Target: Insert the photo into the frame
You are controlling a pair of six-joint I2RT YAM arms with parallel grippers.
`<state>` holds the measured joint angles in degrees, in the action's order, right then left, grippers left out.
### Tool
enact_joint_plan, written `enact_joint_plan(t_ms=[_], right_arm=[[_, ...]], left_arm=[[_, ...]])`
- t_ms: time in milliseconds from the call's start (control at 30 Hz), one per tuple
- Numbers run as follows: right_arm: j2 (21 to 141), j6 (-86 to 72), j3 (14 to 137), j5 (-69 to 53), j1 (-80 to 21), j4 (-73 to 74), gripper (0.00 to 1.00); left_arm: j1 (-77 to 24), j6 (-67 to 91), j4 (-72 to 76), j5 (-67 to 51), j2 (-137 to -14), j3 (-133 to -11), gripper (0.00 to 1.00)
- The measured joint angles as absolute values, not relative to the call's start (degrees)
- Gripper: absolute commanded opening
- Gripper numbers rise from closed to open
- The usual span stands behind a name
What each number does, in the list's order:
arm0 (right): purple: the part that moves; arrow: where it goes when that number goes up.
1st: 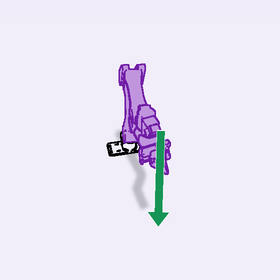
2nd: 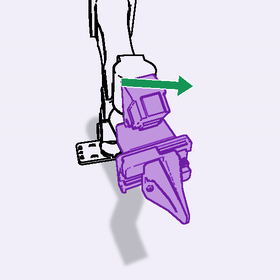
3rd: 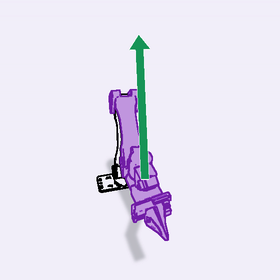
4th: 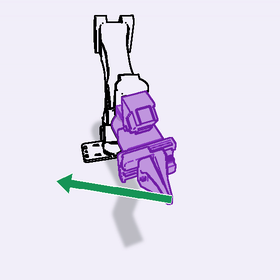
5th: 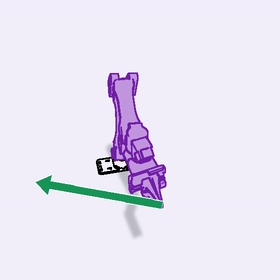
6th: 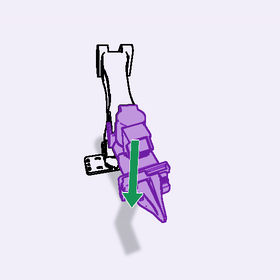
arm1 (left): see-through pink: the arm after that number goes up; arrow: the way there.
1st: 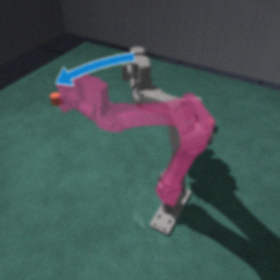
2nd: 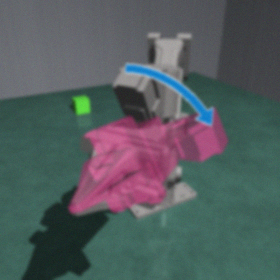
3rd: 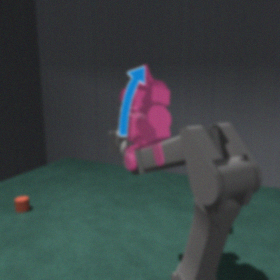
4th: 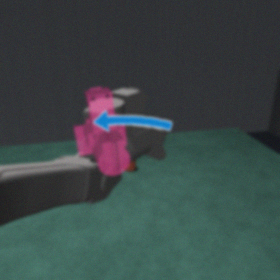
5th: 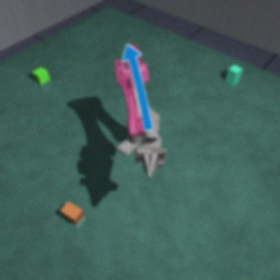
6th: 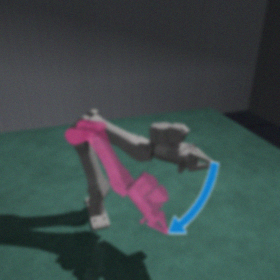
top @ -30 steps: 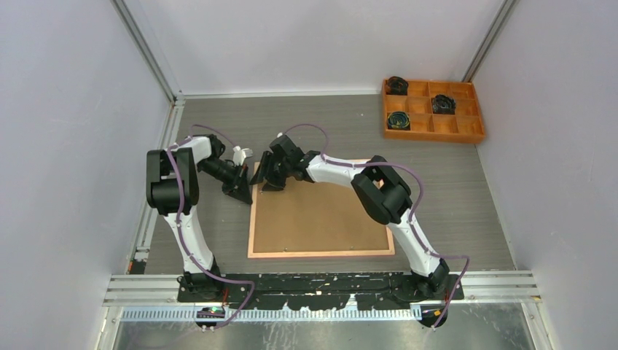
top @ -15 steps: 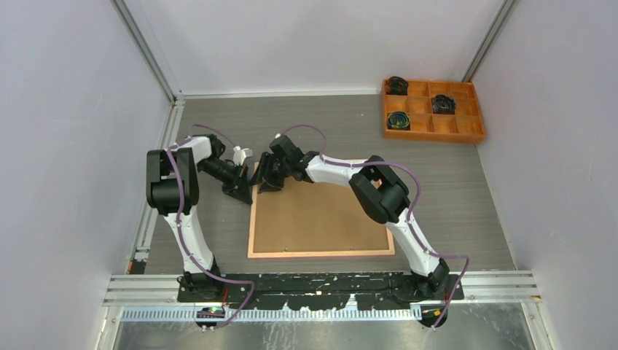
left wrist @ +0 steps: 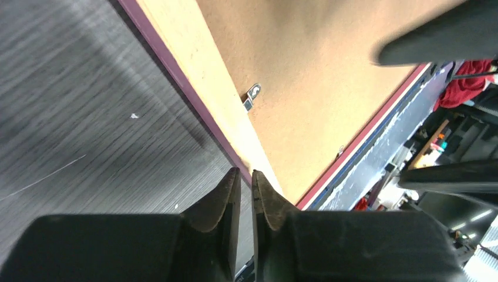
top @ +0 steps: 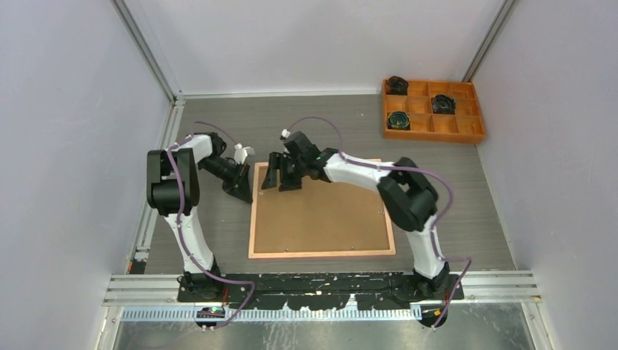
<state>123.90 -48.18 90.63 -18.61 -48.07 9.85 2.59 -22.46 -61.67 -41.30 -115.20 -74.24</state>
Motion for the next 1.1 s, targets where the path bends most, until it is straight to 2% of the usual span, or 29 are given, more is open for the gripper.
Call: enact_joint_plan(t_ms=[167,300,333,400,567,700,767,967,1100], right_arm=[[103.77,-33.8,77.65,-16.75,-49.65,15.73,0.81],[88.44,-22.63,68.23,-12.51,-57.3,19.92,0.82],[85.97,-20.75,66.08,-11.6,-59.42,20.86,0.82],[82.65,-17.61,61.47,-9.76,-64.47,22.72,0.82],[83.9,-13.26,56.34,-3.6,-72.1,28.73,0.82],[86.56,-10.85,56.36,3.38,-77.08,29.95,0.78],[87.2,-10.2,56.36,5.28,-78.54,29.76,0.77],[89.56,-7.73,56.36,9.41,-78.89,26.96,0.69],[93.73,-5.85,56.36,11.14,-78.89,25.23,0.65]], left_arm=[[3.11,-23.81,-63.64,-40.1,-112.42,-76.97,0.42],[4.36,-25.71,-66.57,-39.81,-107.07,-79.26,0.52],[4.6,-26.06,-67.26,-39.7,-105.38,-79.4,0.58],[4.91,-26.81,-68.88,-39.48,-102.06,-79.37,0.64],[4.99,-28.34,-71.7,-39.46,-94.43,-77.97,0.83],[4.99,-29.5,-73.73,-39.44,-86.91,-74.3,0.85],[4.99,-30.02,-74.46,-39.18,-83.66,-72.58,0.91],[4.99,-30.59,-75.5,-38.68,-77.01,-68.29,0.99],[4.99,-30.57,-75.46,-38.59,-73.84,-67.53,1.0]])
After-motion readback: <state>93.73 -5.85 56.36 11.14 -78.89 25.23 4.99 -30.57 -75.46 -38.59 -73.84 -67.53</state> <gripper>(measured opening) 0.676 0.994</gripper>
